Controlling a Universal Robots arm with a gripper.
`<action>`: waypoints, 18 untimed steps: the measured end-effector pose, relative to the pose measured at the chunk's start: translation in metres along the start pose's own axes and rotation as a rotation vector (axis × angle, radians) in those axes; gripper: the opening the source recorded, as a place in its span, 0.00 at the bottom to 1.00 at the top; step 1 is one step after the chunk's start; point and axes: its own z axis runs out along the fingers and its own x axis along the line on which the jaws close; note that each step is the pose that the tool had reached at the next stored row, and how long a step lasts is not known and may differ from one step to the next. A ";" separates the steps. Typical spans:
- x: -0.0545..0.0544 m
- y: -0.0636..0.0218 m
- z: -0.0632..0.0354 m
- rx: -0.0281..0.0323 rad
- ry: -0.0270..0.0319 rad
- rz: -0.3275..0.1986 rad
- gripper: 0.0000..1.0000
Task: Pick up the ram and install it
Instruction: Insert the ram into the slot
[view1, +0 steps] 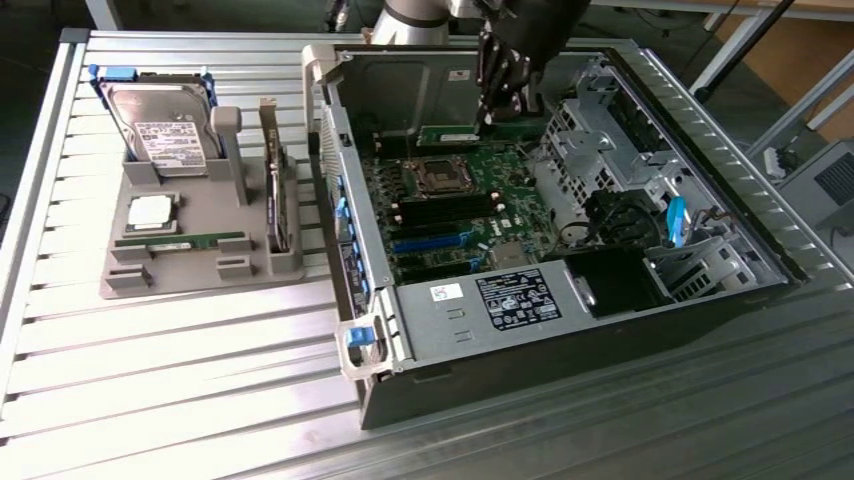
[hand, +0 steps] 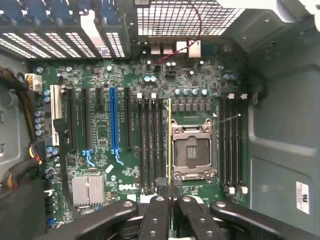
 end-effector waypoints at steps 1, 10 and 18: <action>0.000 -0.0003 0.0053 -0.0006 0.0008 -0.008 0.11; 0.014 -0.0020 0.0443 -0.0047 0.0028 -0.064 0.11; 0.020 -0.0020 0.0679 -0.0043 0.0121 -0.056 0.11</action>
